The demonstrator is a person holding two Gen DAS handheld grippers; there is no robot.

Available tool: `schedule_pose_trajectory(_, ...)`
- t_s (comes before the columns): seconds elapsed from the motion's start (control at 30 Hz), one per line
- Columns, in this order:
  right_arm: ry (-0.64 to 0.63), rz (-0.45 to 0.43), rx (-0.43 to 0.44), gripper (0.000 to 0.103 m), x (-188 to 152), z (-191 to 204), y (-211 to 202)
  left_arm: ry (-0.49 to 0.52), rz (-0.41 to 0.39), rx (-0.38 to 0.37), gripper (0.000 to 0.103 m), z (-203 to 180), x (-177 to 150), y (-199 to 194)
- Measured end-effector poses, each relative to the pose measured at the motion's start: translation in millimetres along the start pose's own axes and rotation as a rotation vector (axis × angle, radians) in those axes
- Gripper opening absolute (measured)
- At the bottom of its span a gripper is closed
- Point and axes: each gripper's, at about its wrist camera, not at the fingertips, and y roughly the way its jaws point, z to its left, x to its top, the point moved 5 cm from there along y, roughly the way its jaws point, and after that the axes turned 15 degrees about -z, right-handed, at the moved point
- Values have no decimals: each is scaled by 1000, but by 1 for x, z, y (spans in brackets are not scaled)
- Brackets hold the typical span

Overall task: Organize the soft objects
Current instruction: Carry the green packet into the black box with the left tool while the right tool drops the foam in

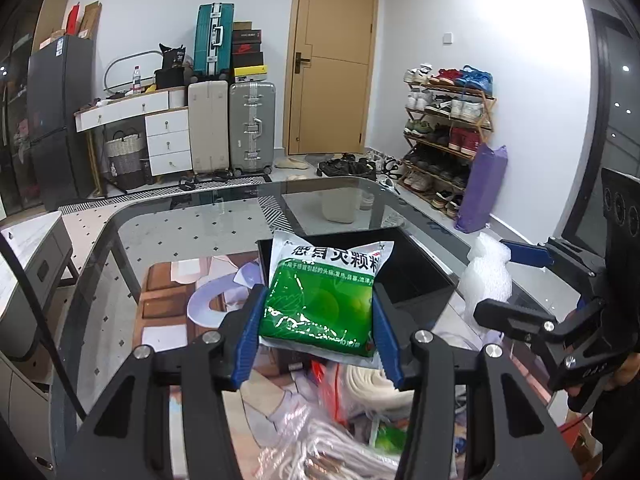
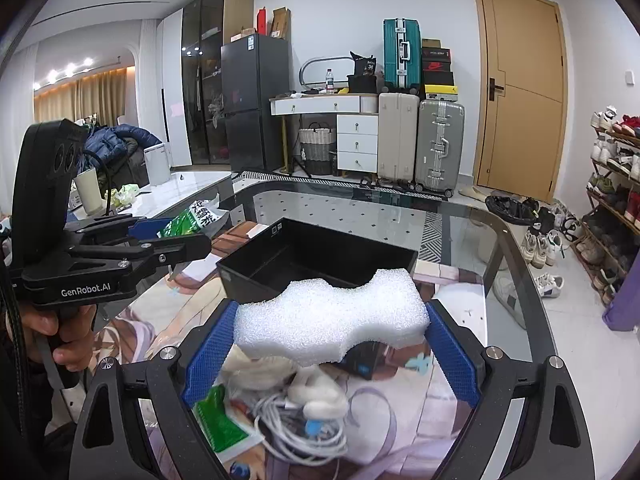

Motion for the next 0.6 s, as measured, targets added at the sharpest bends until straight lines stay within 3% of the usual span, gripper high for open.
schedule_pose_trajectory(0.6, -41, 38, 25, 92, 9, -7, 56, 28, 73, -9, 50, 4, -2, 58)
